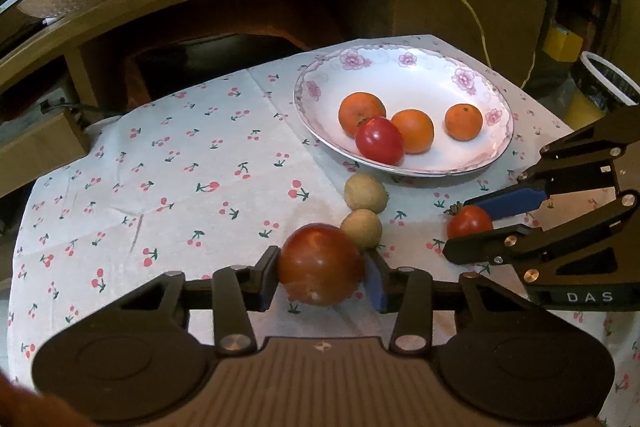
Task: Organize fruits
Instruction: 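Carry both fruits into the plate and open both grippers, then grasp a brown kiwi with the left gripper while the right grasps the other kiwi, then carry both kiwis to the plate and open both grippers beside the other fruit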
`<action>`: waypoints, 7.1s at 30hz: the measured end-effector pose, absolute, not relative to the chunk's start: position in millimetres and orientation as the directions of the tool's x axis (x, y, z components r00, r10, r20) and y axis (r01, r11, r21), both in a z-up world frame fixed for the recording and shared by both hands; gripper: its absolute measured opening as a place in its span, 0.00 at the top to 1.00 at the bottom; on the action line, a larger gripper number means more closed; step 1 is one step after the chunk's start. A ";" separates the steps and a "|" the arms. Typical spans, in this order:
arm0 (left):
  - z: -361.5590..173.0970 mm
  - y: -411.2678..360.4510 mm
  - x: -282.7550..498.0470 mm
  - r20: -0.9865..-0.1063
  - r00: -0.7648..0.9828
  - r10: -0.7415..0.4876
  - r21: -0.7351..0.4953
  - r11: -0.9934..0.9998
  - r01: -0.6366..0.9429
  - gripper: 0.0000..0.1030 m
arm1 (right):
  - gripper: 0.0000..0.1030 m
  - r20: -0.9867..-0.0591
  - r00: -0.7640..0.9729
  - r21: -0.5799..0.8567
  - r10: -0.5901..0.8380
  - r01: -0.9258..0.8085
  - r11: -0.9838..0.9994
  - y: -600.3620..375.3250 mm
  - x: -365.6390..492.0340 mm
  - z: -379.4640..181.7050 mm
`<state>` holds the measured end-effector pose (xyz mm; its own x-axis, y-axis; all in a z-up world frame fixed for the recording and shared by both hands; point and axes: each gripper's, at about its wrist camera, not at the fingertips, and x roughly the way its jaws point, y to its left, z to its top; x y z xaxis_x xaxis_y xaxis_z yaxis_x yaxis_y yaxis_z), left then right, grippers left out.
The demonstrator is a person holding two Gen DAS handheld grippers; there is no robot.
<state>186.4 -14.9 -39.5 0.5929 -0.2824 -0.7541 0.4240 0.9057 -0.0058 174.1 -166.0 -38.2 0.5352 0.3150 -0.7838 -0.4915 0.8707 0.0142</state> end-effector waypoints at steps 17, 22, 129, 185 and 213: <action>-36.0 -21.8 169.8 -0.774 0.555 -0.305 -0.003 0.879 0.478 0.54 | 0.71 -0.796 0.512 0.010 0.322 -0.521 0.854 -164.1 166.5 -37.2; -38.8 -20.3 169.3 -0.778 0.554 -0.297 0.006 0.878 0.479 0.50 | 0.68 -0.795 0.516 0.011 0.319 -0.514 0.857 -165.9 167.9 -37.7; -19.1 -39.9 175.8 -0.744 0.602 -0.290 -0.020 0.910 0.413 0.49 | 0.58 -0.702 0.658 0.140 0.273 -0.248 0.959 -194.5 144.3 14.3; -29.6 24.6 147.4 -0.751 0.602 -0.271 -0.037 0.928 0.371 0.72 | 0.64 -0.705 0.676 0.142 0.212 -0.158 0.977 -110.3 186.9 -47.8; -35.6 -46.5 99.3 -0.757 0.575 -0.310 0.047 0.852 0.522 0.72 | 0.74 -0.795 0.603 -0.071 0.071 -0.208 0.975 -182.6 63.2 -26.4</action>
<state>99.2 -46.5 -35.6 0.5749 -0.3100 -0.7572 0.5216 0.8519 0.0472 63.2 -182.6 -26.4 0.6031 0.0706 -0.7945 -0.2082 0.9755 -0.0713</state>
